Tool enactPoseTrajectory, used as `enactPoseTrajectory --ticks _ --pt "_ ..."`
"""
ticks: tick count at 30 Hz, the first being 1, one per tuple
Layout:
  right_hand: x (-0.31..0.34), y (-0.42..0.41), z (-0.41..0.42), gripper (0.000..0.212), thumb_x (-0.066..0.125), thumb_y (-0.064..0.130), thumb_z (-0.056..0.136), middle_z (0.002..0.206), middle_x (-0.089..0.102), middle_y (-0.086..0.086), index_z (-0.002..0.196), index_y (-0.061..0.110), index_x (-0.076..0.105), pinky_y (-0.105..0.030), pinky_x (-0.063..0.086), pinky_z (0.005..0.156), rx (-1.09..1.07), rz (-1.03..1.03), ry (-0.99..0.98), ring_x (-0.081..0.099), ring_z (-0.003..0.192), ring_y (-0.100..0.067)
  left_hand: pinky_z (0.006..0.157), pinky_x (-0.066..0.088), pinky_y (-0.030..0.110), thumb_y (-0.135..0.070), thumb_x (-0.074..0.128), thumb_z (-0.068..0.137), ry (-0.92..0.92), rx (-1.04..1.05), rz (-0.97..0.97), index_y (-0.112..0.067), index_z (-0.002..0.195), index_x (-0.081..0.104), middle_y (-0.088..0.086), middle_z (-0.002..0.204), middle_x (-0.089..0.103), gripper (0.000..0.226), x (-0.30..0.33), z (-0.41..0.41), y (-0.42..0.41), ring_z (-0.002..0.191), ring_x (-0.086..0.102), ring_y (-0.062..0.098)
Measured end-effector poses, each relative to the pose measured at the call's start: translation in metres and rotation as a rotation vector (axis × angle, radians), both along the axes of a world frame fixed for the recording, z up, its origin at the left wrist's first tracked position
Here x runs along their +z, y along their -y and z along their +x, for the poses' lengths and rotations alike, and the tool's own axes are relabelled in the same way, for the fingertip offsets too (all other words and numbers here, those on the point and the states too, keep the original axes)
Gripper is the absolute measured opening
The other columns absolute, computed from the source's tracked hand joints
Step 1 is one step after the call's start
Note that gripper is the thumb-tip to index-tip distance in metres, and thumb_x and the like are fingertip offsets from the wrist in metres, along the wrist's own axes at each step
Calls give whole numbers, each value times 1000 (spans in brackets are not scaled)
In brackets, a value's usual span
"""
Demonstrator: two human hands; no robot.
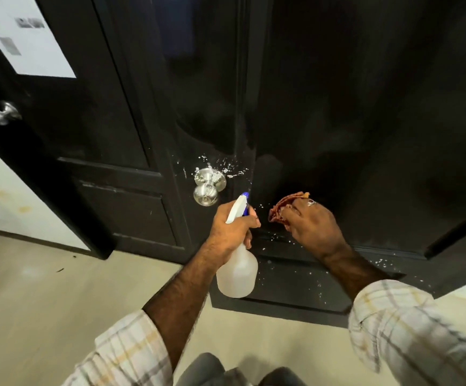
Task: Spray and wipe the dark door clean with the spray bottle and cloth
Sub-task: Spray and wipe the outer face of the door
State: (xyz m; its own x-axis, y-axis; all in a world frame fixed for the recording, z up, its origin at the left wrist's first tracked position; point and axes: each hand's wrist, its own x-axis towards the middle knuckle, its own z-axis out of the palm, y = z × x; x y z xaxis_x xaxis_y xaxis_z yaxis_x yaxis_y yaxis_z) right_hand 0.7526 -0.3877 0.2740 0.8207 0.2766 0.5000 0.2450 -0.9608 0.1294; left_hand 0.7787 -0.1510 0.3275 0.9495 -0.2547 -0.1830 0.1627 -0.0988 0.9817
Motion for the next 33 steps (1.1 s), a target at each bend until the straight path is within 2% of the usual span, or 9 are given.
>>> enactPoseTrajectory --ticks 4,7,10,13,15,22,25,28,33 --pt "92 -33 28 26 62 22 96 106 67 -13 117 9 72 -36 58 73 101 87 251 64 90 -27 52 49 35 4 73 87 -11 22 -28 -8 87 64 13 81 65 15 36 1 2 45 50 21" --pt "129 -53 51 26 55 19 105 109 67 -15 120 6 72 -34 57 77 122 164 351 64 94 -28 52 50 36 4 75 86 -84 77 -58 -17 105 60 10 87 67 32 57 2 2 47 51 19" --pt "87 -46 53 23 64 14 104 111 69 -16 123 6 72 -43 57 82 240 34 251 66 98 -31 55 52 37 -1 78 84 -103 121 -27 -19 111 60 14 90 68 37 58 4 -1 51 56 18" --pt "30 -20 31 36 86 13 84 114 70 -14 118 9 74 -45 53 80 360 -223 51 66 99 -32 53 54 35 -1 77 88 -68 126 -2 -14 100 67 17 85 69 20 53 0 -6 50 57 18" --pt "34 -9 24 44 91 15 78 114 70 -12 118 13 74 -45 52 79 327 -230 -14 65 97 -32 55 58 36 -2 76 90 -71 131 0 -11 97 70 14 85 71 12 54 -3 -11 51 58 16" --pt "130 -67 68 37 64 14 98 126 63 -14 135 12 69 -46 41 88 135 5 429 56 114 -32 59 57 39 -1 76 88 -129 179 -30 -8 100 71 24 95 73 15 54 -7 -16 57 59 22" --pt "87 -65 66 48 57 18 103 145 57 -17 150 7 56 -50 45 101 205 -197 293 54 132 -36 65 60 42 -6 79 86 -124 182 -20 -9 107 69 29 100 70 23 54 -3 -19 63 62 25" --pt "34 -38 53 52 78 25 92 140 66 -17 139 6 67 -51 48 108 346 -477 118 61 131 -35 82 65 54 -17 85 82 -137 219 49 -28 123 58 14 104 70 50 57 2 -29 87 70 28" --pt "75 -50 61 50 65 36 102 139 60 -14 143 9 61 -49 39 103 224 -394 243 56 129 -32 65 64 42 -12 83 85 -124 181 13 -20 124 60 19 100 72 46 62 6 -50 64 64 21"
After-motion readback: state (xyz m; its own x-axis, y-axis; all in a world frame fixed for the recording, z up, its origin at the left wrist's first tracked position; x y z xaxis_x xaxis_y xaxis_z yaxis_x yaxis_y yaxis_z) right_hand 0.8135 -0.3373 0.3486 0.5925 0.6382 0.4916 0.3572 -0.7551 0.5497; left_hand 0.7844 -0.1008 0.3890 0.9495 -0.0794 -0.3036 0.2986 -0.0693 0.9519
